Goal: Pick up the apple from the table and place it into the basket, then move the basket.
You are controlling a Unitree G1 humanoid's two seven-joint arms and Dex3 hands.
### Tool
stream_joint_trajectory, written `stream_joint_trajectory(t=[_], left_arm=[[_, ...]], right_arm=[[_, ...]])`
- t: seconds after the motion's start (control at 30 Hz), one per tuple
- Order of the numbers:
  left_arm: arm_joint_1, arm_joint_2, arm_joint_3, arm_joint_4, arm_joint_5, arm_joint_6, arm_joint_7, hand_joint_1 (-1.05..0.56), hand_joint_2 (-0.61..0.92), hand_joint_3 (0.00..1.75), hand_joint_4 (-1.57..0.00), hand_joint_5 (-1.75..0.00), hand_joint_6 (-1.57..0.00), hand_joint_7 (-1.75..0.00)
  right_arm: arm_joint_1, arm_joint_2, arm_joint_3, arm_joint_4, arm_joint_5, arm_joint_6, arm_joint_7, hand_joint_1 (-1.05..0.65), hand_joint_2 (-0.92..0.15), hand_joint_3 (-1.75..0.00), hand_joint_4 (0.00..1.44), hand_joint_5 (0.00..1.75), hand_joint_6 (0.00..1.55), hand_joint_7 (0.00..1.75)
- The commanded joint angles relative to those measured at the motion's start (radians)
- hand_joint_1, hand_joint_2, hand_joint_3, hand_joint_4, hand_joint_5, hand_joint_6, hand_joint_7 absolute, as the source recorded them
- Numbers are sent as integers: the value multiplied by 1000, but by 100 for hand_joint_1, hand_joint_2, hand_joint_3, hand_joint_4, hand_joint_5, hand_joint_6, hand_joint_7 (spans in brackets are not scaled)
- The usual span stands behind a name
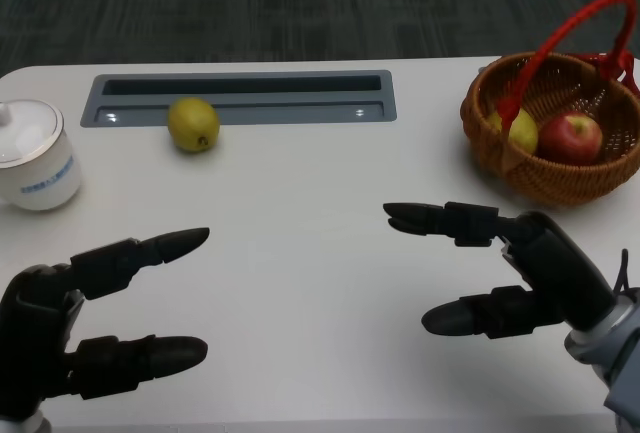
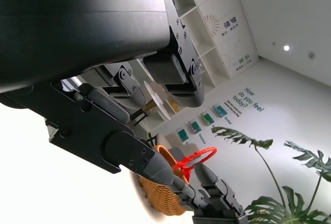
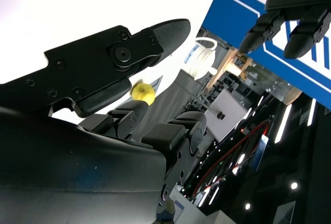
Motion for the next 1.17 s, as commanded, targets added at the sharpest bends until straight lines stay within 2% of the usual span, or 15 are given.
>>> stream_joint_trajectory(t=[0.03,0.63,1.17], left_arm=[[-11,14,0,-12,-12,4,-12,-59,71,0,-84,-1,-81,-1],[-26,16,4,7,-37,0,-46,-55,71,0,-86,-2,-81,0],[-28,11,2,7,-52,-1,-62,-54,71,0,-87,-2,-82,0]], right_arm=[[-20,14,-2,36,-6,-26,-1,-54,-82,0,72,1,63,0],[-33,53,8,69,-22,-43,5,-55,-82,0,70,0,62,0],[-21,43,3,40,-44,-42,-12,-54,-82,0,71,0,62,0]])
